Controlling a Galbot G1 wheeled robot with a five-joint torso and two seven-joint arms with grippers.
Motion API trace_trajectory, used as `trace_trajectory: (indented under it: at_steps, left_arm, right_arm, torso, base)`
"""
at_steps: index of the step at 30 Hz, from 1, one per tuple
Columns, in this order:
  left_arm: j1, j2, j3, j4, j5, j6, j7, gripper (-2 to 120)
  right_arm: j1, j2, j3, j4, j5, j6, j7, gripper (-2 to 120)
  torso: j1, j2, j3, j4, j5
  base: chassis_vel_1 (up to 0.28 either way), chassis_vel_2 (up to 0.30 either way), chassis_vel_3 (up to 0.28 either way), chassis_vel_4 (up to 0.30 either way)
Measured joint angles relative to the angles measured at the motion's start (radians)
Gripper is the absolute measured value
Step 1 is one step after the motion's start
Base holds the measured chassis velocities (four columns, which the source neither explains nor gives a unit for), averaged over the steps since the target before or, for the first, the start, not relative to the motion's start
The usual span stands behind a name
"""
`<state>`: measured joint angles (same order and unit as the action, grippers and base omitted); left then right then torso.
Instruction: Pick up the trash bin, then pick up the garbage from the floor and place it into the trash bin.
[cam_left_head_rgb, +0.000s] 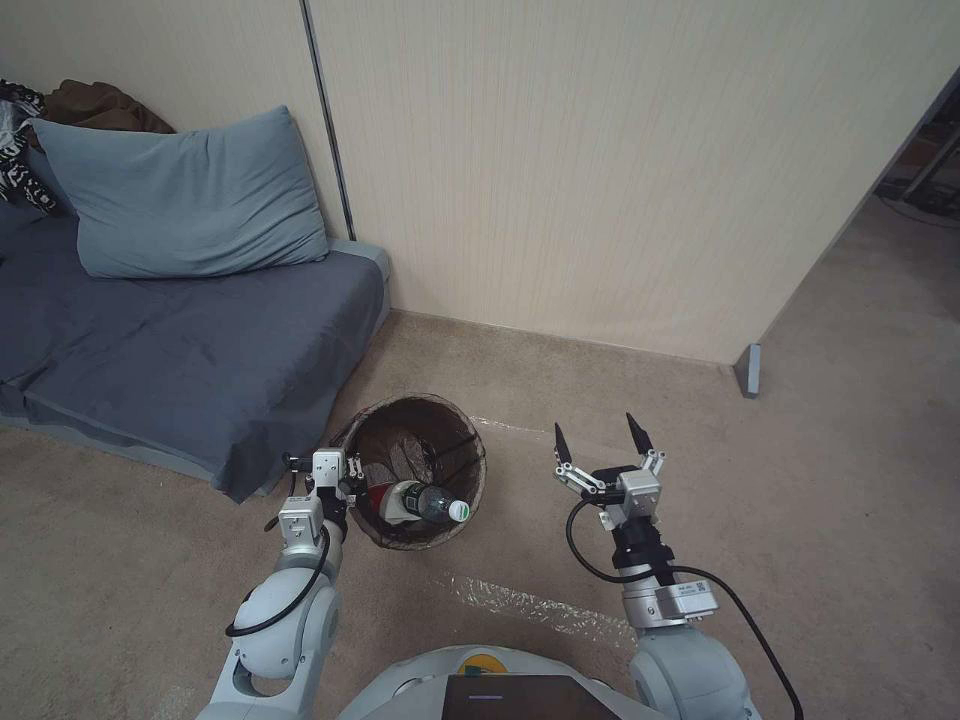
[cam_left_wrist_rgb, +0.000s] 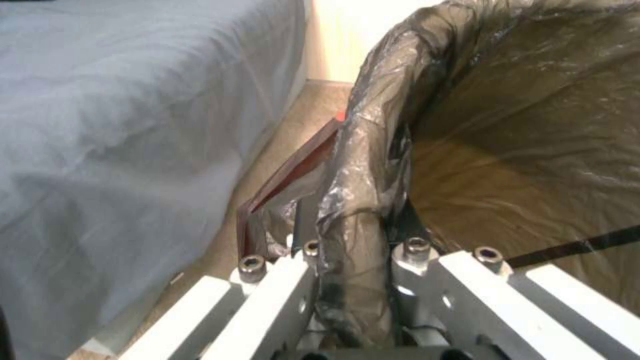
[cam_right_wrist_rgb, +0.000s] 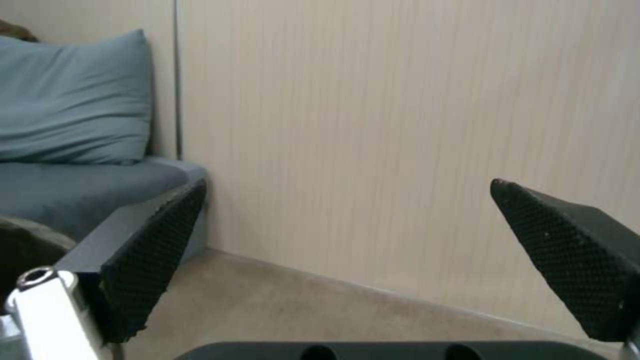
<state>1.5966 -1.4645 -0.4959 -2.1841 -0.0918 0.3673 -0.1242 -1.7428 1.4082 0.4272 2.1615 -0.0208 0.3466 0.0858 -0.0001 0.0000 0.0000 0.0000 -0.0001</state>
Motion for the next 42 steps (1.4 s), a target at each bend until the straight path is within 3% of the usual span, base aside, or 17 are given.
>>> trace_trajectory:
  at_steps: [11, 42]
  left_arm:
    - [0.009, -0.004, 0.0, -0.002, 0.0, -0.023, 0.003, 3]
    - [0.044, -0.006, 0.012, -0.019, 0.001, -0.019, 0.017, 3]
  right_arm:
    - [0.013, 0.018, 0.008, -0.073, 0.0, 0.035, -0.001, 100]
    - [0.066, 0.019, 0.013, -0.066, 0.018, 0.015, -0.022, 100]
  torso:
    - [0.0, 0.0, 0.0, 0.0, 0.0001]
    - [0.0, 0.0, 0.0, -0.0001, 0.0]
  base:
    - [0.0, 0.0, 0.0, 0.0]
    - [0.013, 0.011, 0.011, 0.012]
